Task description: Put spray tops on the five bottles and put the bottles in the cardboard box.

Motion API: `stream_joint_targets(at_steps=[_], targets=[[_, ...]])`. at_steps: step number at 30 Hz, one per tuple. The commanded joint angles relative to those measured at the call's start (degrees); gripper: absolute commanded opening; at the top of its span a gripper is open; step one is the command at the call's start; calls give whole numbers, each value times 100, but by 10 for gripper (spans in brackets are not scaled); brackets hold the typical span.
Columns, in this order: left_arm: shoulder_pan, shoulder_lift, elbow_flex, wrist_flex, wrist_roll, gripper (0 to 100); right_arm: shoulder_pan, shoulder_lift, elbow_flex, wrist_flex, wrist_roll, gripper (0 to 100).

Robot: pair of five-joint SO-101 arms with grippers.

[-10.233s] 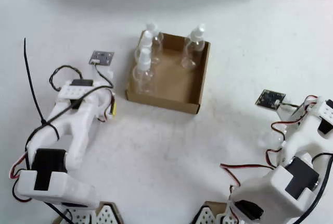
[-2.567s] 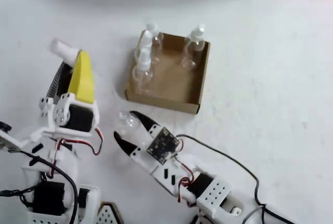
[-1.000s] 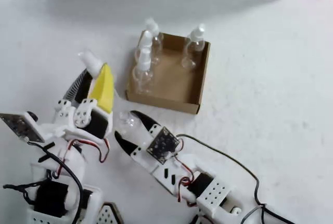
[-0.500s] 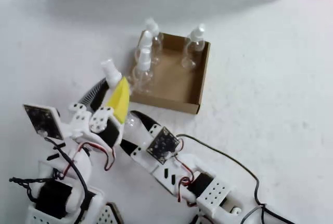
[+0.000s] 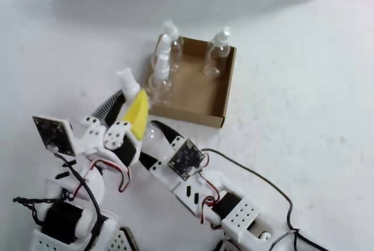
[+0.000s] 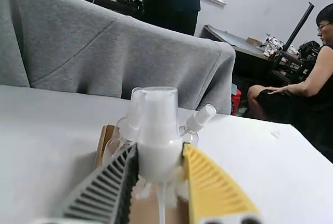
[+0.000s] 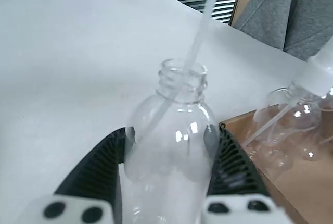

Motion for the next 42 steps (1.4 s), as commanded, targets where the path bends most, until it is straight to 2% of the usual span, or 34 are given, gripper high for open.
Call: stream_joint_targets(at_steps=[1,13,21,26,42], targets=[[92,-57,-53,9,-53,22,101,-22,-105,-119,62,16],[101,-57,229,-185,-53,24,101,-31,-105,-145,62,16],[268,-57,220,18,-62,23,110,-31,-158,-145,53,16],[453,-66,220,404,-818,22,163,-31,-158,-145,53,15],[435,-57,475,404,-879,24,295,-66,-167,-154,44,15]])
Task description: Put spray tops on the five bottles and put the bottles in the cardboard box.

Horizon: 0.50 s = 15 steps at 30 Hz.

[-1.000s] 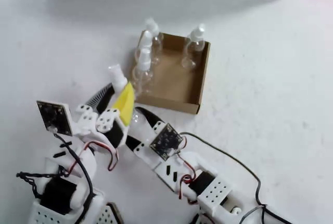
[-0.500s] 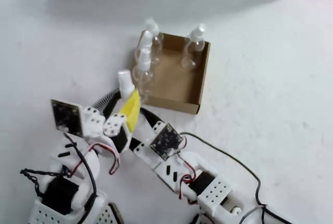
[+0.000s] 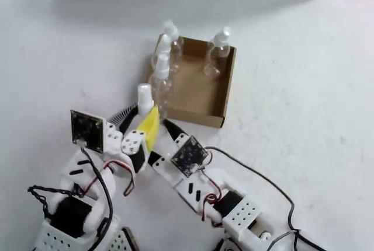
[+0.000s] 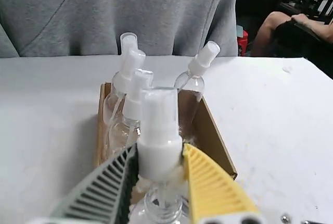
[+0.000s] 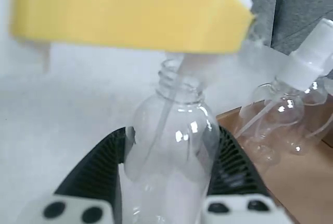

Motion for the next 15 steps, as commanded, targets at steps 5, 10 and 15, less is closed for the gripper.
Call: stream_joint_targets(at_steps=[5,10,15], targets=[[127,-75,-79,-9,-79,28,435,-620,-35,-92,0,15],[136,-75,-26,-185,-70,207,259,-1095,35,532,0,15],[127,-75,-26,229,-62,422,286,-1314,53,664,0,15]])
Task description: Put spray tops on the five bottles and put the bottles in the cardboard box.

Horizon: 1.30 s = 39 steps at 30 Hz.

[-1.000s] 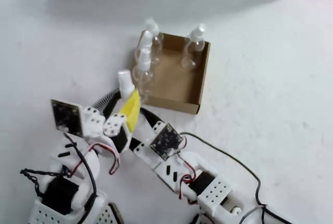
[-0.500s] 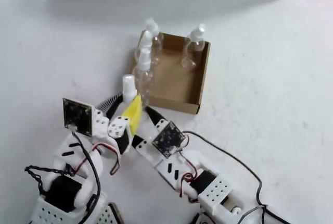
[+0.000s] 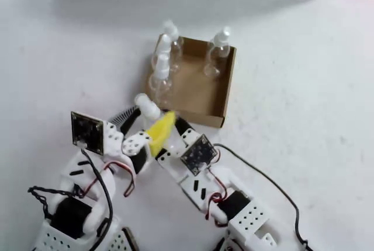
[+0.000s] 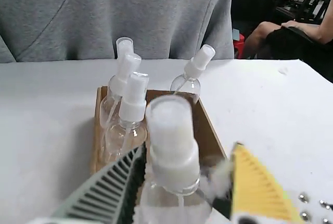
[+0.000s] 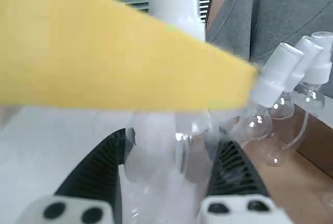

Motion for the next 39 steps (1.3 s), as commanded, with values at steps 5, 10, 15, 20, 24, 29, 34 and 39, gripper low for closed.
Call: stream_joint_targets(at_steps=[5,10,15,20,24,29,34,39], targets=[[31,-31,-79,220,-18,432,13,-180,53,22,0,15],[-4,-31,-158,229,-35,380,145,-180,53,22,0,15],[-145,-31,-589,510,9,365,277,-180,53,22,26,15],[-470,-31,-914,703,18,366,277,-180,53,22,35,15],[-866,-31,-1196,703,536,366,277,-171,53,31,44,15],[-1244,-31,-1486,703,1187,366,277,-171,53,31,44,15],[-1587,-22,-1486,396,1653,362,277,-171,53,31,44,15],[-2229,22,-1213,-413,2347,359,277,-171,62,31,44,15]])
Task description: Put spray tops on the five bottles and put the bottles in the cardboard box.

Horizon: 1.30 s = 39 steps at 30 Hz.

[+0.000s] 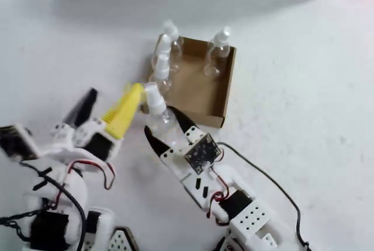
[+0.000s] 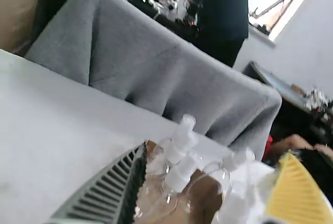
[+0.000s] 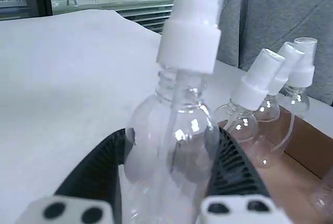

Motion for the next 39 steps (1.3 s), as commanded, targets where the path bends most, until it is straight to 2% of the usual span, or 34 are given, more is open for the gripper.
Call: stream_joint_targets(at_steps=[1,7,13,17,23,29,35,39], targets=[[-382,110,35,-738,501,345,92,-110,62,31,44,15],[-391,673,-9,-1160,598,113,75,-163,53,277,44,15],[-347,2721,-747,-1160,624,21,66,-163,53,303,44,15],[4,3503,-985,-1160,624,23,66,-163,53,303,44,15],[409,3600,-958,-1116,589,23,48,-163,53,286,44,15],[426,3600,-888,-1134,589,23,-242,-163,62,312,44,15],[374,3600,-888,-1169,624,23,-233,-163,62,312,44,15],[189,3609,-879,-1521,642,23,-259,-163,62,312,44,15]])
